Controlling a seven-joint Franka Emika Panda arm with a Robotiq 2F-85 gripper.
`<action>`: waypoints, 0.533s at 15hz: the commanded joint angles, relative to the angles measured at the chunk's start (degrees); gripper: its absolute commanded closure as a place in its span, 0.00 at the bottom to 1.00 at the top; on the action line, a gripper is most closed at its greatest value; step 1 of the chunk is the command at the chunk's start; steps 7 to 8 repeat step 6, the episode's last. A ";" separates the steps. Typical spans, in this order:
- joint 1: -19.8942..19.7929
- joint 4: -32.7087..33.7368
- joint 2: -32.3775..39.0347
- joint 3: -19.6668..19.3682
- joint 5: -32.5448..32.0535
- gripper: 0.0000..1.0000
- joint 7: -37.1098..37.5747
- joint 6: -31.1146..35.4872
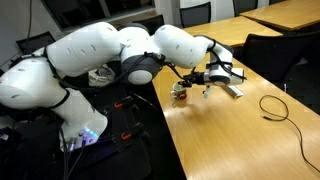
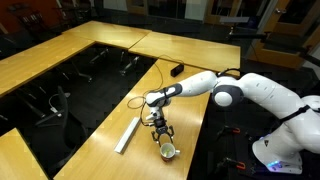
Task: Put the marker in the cup
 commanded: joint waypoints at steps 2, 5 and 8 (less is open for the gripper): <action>2.10 -8.32 -7.03 -2.45 -0.54 0.00 5.66 13.23; 3.22 -14.91 -11.93 -3.81 -1.36 0.00 10.97 19.60; 3.70 -17.54 -13.74 -4.33 -1.56 0.00 11.85 21.99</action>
